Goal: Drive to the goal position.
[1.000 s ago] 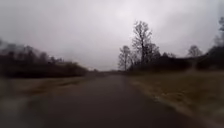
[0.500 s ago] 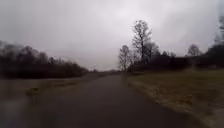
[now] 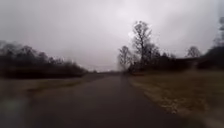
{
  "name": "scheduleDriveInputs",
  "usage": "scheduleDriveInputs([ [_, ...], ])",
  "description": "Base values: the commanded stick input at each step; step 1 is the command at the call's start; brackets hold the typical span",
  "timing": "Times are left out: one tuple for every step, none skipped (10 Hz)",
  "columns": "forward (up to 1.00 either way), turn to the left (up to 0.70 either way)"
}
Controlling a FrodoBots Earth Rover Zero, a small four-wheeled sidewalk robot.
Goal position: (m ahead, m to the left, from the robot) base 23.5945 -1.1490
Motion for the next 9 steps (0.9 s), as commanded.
scheduleDriveInputs([
  [0.7, 0.0],
  [0.7, 0.0],
  [0.7, 0.0],
  [0.7, 0.0],
  [0.7, 0.0],
  [0.7, 0.0],
  [0.7, 0.0],
  [0.7, 0.0],
  [0.7, 0.0],
])
